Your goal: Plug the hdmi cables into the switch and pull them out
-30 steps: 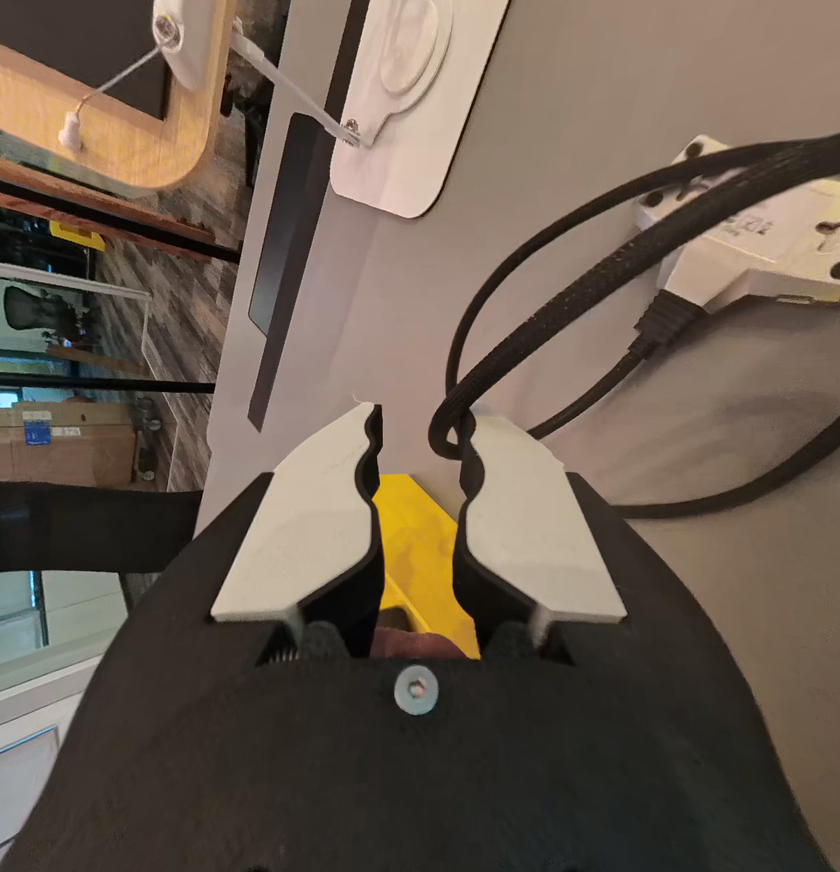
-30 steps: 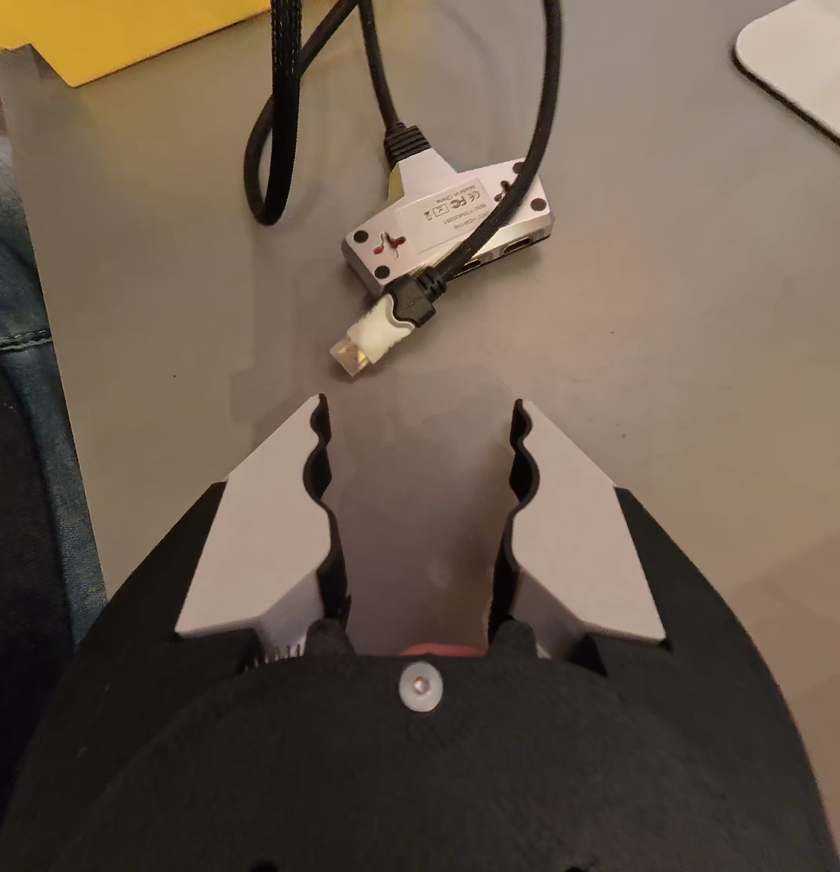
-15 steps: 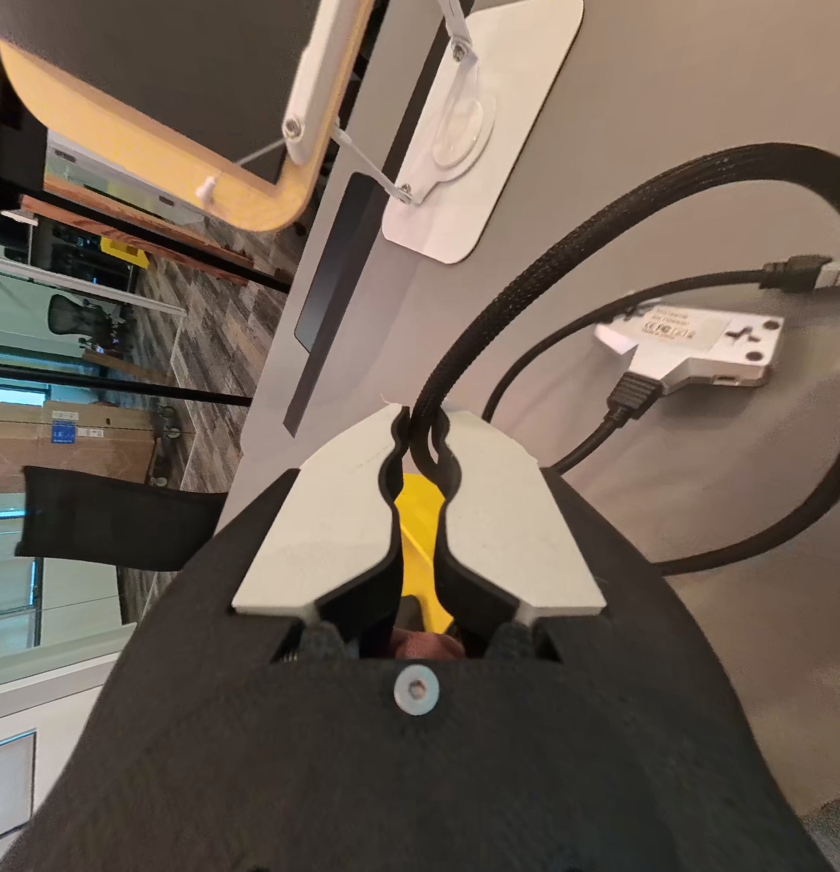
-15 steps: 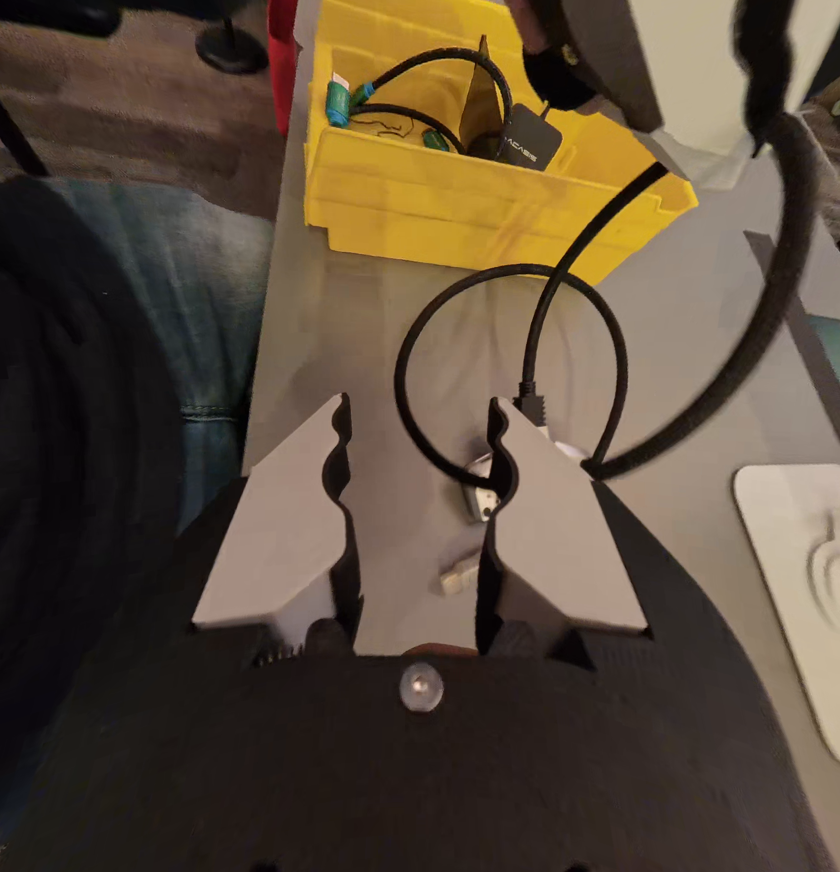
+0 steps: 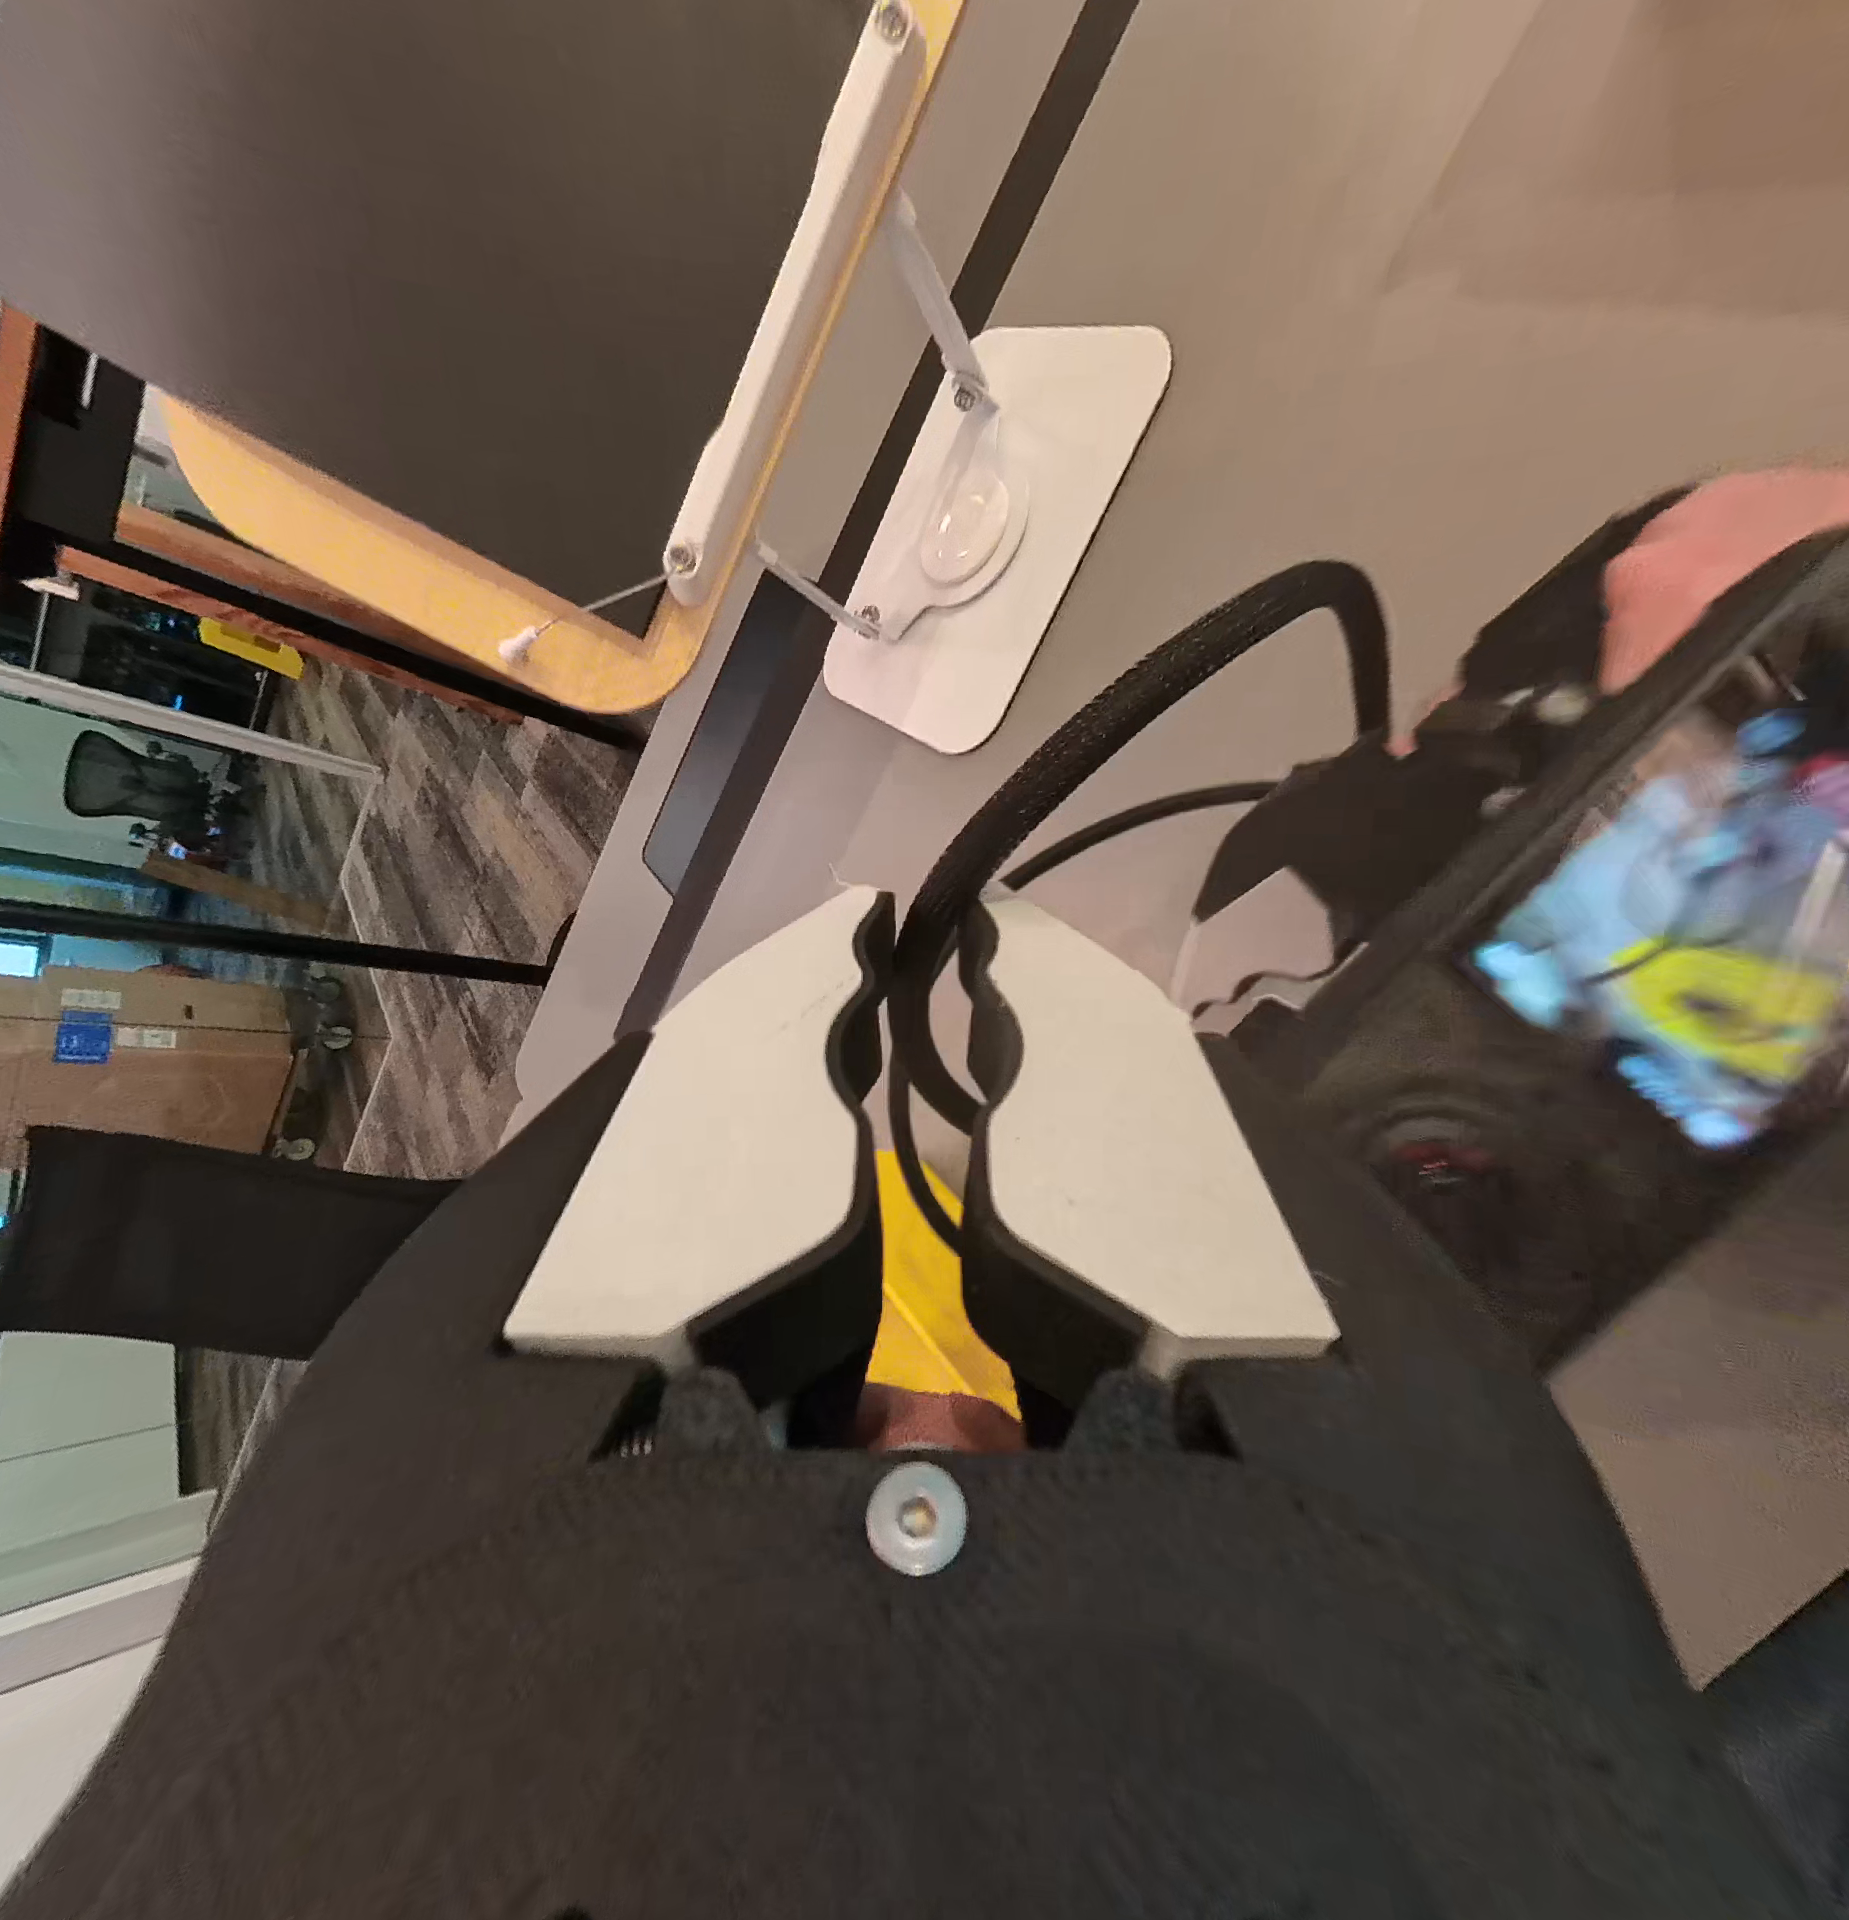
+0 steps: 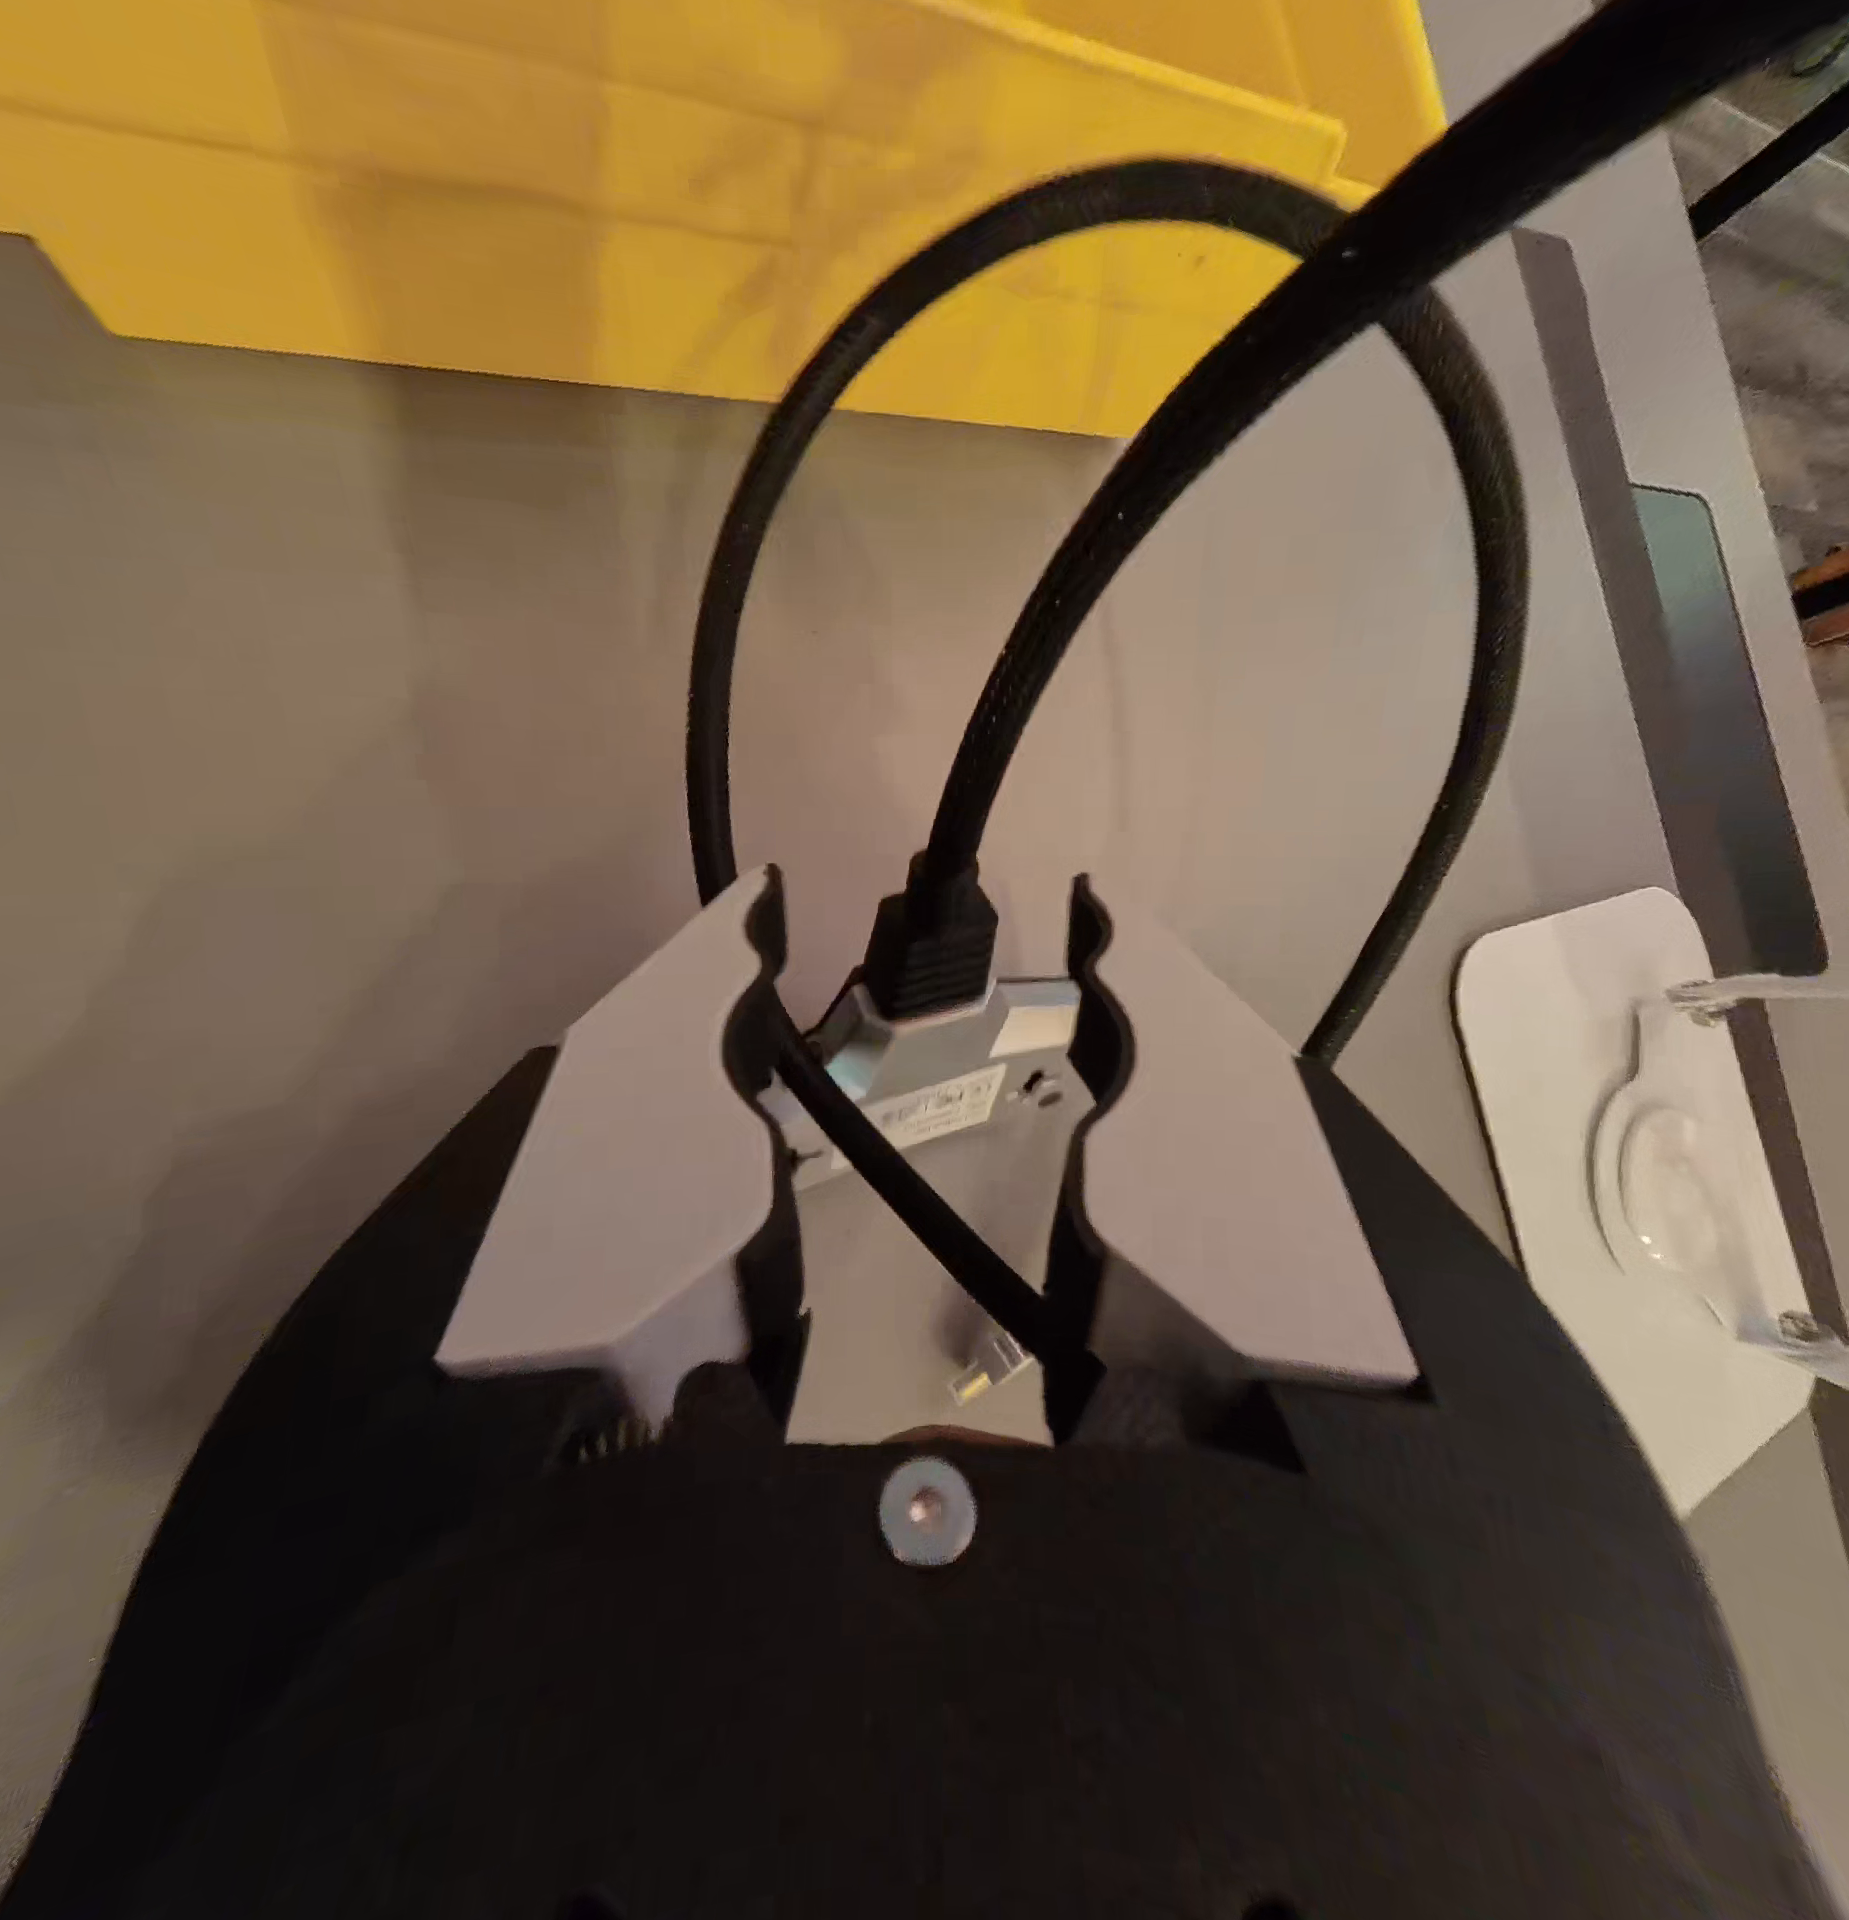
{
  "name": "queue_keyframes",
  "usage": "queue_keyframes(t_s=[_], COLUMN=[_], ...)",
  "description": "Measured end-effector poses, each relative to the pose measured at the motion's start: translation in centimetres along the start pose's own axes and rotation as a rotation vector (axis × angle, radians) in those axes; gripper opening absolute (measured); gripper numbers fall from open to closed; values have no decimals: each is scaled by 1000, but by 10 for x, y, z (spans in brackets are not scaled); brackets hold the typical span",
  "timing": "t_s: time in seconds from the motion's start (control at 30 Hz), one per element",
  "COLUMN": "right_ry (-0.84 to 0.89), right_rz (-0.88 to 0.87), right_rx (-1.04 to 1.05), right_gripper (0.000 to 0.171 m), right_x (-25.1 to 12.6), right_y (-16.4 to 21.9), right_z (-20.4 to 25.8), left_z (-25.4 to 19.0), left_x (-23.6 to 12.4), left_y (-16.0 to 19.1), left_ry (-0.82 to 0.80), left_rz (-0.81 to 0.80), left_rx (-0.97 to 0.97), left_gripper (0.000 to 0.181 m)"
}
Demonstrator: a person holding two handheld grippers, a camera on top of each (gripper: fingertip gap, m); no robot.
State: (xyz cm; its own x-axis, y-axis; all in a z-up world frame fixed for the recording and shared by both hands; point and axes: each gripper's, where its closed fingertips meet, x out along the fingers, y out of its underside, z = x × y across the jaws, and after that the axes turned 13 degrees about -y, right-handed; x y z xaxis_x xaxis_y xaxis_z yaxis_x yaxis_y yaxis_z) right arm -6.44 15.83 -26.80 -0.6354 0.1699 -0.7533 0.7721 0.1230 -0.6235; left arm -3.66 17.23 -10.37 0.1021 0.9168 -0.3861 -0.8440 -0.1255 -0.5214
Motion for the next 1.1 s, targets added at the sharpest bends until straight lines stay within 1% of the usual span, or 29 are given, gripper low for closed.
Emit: queue_keyframes(t_s=[0.07, 0.1, 0.13, 0.17, 0.27, 0.4, 0.47, 0.53, 0.63, 0.8, 0.87, 0.93, 1.07, 1.1], right_ry=[-37, -58, -70, -71, -86, -136, -167, -200, -184, -218, -225, -236, -257, -263], right_rz=[-21, -28, -57, -85, -115, -180, -239, -282, -286, -314, -342, -366, -449, -482], right_rx=[37, 54, 48, 41, 32, 73, 115, 155, 162, 192, 212, 230, 301, 327], right_gripper=[33, 26, 8, 6, 4, 3, 0, 0, 0, 0, 0, 0, 0, 0], right_x=[8, 11, 12, 12, 10, 2, -4, -11, -17, -16, -18, -20, -27, -30], right_y=[-2, -3, -7, -10, -13, -15, -20, -22, -20, -23, -27, -31, -37, -38], right_z=[0, 0, 1, -1, -1, 5, 6, 6, 3, 10, 11, 12, 8, 5], left_z=[3, 0, -2, -1, 0, 2, 3, 8, 10, 10, 11, 14, 24, 28], left_x=[-2, -4, -6, -7, -7, -8, -10, -10, -12, -9, -8, -9, -10, -11], left_y=[-7, -11, -15, -18, -20, -24, -27, -27, -31, -31, -33, -35, -33, -32], left_ry=[-30, -10, 6, -2, -24, -13, -4, -30, -29, -38, -44, -54, -83, -89], left_rz=[-11, -23, -32, -39, -57, -113, -143, -159, -205, -208, -224, -240, -259, -264], left_rx=[7, -9, -27, -26, -12, -55, -70, -89, -126, -144, -153, -170, -214, -231], left_gripper=[10, 10, 10, 10, 10, 11, 11, 12, 11, 11, 13, 19, 11, 12])
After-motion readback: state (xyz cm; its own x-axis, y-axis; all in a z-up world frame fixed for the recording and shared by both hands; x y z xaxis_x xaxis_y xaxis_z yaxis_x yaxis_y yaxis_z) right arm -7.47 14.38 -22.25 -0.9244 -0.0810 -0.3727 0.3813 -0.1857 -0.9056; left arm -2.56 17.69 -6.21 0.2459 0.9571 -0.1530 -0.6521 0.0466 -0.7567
